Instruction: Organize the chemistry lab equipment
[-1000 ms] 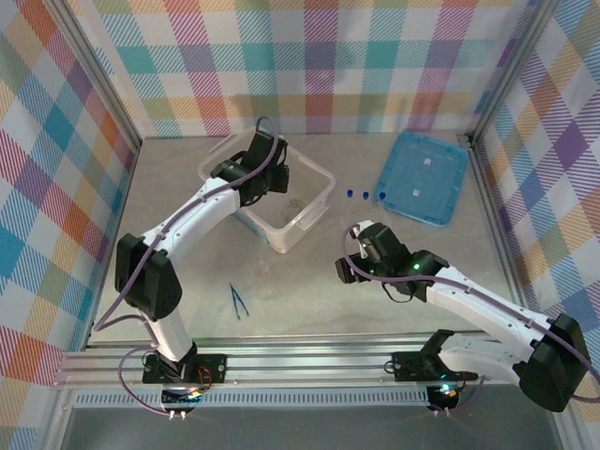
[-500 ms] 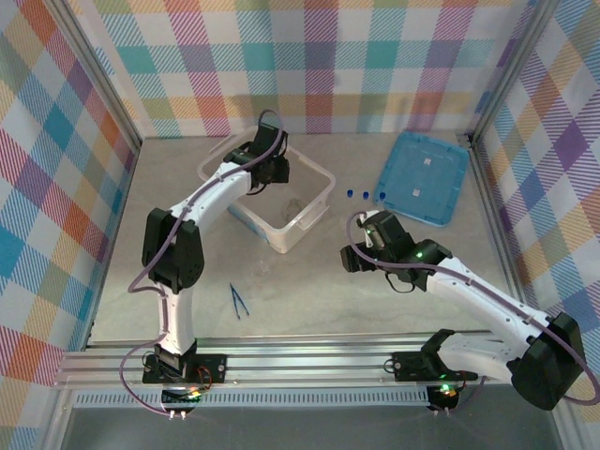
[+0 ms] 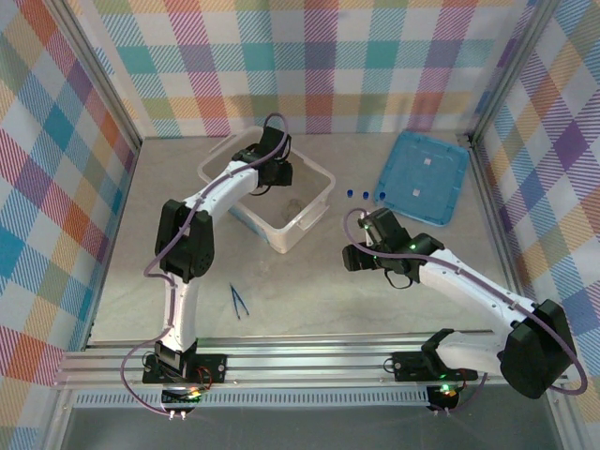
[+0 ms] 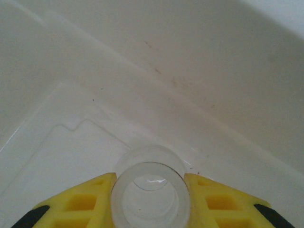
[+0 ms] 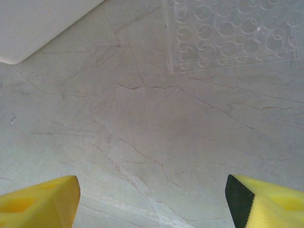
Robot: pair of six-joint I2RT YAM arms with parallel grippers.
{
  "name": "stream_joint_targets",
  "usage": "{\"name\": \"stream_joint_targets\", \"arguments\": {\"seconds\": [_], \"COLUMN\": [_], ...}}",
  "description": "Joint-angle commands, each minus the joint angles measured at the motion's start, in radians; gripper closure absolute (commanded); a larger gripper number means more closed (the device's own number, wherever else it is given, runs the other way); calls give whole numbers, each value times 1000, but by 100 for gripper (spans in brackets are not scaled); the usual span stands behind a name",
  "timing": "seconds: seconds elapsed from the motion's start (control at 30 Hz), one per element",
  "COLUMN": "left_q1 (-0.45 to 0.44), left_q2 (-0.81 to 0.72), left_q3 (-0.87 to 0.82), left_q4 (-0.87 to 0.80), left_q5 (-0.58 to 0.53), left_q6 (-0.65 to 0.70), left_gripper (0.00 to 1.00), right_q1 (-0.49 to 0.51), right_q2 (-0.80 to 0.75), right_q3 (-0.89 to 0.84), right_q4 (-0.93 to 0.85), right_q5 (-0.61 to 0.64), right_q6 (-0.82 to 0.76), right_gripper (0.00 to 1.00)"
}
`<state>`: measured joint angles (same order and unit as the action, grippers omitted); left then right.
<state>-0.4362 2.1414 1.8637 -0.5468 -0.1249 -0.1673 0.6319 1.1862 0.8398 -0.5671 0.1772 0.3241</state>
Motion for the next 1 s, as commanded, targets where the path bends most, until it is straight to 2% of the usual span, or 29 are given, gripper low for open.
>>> {"name": "stream_joint_targets", "arguments": {"seconds": [0.0,0.53,0.97], "left_q1": [13,-13,-45], "left_q2": [16,-53,-45], "left_q3": [40,-135,-130], "left_q4": [5,78,77], "left_q5": [35,44,60], "left_q6": [-12,-28,-28], "left_gripper": [70,70,70], "right_q1": [-8,-13,-15], "right_q2": [0,-6,-16], "right_q3": [24,15,8], "right_q4": [-14,0,4], "right_q5": [-14,-18,-17], "right_q6": [7,1,4], "right_gripper": [19,19,19]}}
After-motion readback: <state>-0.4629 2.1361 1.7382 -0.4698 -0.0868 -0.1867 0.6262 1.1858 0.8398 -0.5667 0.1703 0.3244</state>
